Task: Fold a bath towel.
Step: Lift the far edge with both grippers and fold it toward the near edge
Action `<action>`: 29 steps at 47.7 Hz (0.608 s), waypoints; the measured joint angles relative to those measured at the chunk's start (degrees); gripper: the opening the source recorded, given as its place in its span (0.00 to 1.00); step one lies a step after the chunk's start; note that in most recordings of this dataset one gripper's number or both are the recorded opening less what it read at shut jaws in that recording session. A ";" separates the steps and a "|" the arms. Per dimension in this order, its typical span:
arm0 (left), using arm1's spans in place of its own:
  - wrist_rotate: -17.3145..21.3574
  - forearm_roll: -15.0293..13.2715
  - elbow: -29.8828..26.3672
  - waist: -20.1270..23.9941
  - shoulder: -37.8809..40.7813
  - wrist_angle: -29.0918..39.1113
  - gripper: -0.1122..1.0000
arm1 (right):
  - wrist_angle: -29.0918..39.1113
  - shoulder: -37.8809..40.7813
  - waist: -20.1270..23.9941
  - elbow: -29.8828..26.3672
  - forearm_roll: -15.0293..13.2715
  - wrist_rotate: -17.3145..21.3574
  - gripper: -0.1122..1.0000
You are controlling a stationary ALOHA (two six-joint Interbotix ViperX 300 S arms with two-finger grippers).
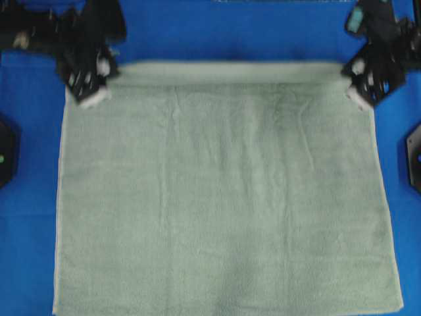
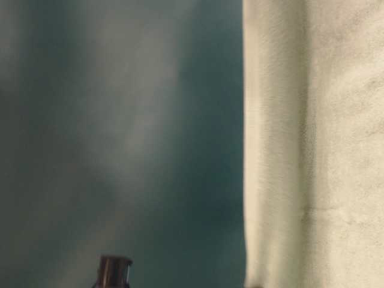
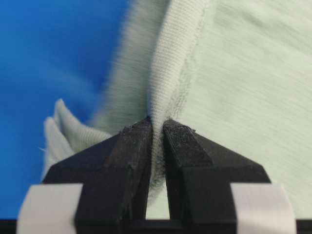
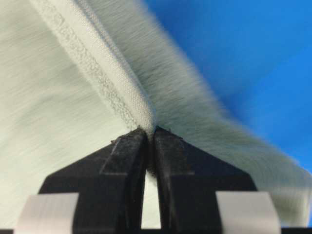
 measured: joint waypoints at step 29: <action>-43.42 -0.62 2.46 -51.06 1.14 -15.47 0.15 | -3.08 -0.62 58.62 2.46 2.02 45.88 0.16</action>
